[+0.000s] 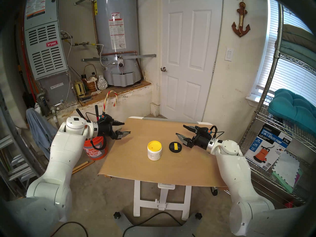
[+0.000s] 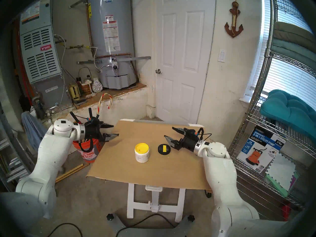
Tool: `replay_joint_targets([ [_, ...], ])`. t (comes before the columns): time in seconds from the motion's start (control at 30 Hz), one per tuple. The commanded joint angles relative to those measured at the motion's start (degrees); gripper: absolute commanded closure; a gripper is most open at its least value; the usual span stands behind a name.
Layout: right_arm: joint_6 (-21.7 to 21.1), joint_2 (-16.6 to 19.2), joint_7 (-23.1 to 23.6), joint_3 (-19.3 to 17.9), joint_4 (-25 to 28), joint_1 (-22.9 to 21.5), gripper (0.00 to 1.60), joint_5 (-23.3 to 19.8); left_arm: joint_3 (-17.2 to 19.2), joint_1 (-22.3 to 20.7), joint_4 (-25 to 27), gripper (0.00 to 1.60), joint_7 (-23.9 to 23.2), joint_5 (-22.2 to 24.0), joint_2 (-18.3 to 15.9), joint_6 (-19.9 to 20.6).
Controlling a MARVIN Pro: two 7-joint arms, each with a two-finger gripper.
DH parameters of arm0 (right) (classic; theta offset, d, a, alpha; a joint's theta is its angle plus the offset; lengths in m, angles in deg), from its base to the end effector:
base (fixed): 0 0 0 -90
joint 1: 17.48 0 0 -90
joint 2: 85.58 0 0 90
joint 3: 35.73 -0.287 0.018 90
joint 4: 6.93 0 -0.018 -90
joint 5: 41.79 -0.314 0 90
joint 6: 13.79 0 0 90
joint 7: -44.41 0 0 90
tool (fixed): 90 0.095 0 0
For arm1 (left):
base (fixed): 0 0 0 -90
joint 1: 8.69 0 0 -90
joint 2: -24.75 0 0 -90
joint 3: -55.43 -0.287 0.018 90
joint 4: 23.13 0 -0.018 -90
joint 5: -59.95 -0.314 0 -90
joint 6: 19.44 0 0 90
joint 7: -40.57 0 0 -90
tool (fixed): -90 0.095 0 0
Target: Open paint jar
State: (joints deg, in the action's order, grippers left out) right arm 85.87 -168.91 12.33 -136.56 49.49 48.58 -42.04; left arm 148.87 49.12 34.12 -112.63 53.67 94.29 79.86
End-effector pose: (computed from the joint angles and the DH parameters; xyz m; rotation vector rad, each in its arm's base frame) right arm 0.4982 -0.0381 -0.3201 -1.7671 -0.7630 -1.7635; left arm 0.5229 0.1164 -0.2608 2.0977 -0.9873 1.4453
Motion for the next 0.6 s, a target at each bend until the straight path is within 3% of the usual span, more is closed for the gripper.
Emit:
replay_joint_targets([
  [0.0,-0.7,-5.2,-6.1,-1.3,2.3,-0.1,0.00,-1.0,2.0,-4.1,-1.3,0.00,7.0,0.6,5.7,0.3],
  [0.13,-0.8,-6.9,-9.7,-2.1,3.5,0.5,0.00,-1.0,2.6,-4.9,-2.4,0.00,11.8,0.4,7.6,-0.2],
  [0.2,-0.7,-7.1,-10.3,-2.3,3.8,0.6,0.00,-1.0,3.0,-4.9,-2.5,0.00,12.1,0.5,8.1,-0.4],
  [0.33,-0.8,-9.2,-14.5,-3.4,5.9,1.7,0.00,-1.0,4.8,-4.4,-3.3,0.00,18.4,1.2,11.1,-1.3],
  [0.5,-0.5,-10.7,-17.7,-4.1,8.0,2.7,0.00,-0.8,5.8,-3.6,-3.5,0.00,21.0,1.5,13.6,-2.5],
  [0.57,-0.3,-12.0,-20.2,-4.3,9.7,3.7,0.00,-0.4,6.4,-3.0,-3.4,0.00,24.7,1.6,15.3,-3.7],
])
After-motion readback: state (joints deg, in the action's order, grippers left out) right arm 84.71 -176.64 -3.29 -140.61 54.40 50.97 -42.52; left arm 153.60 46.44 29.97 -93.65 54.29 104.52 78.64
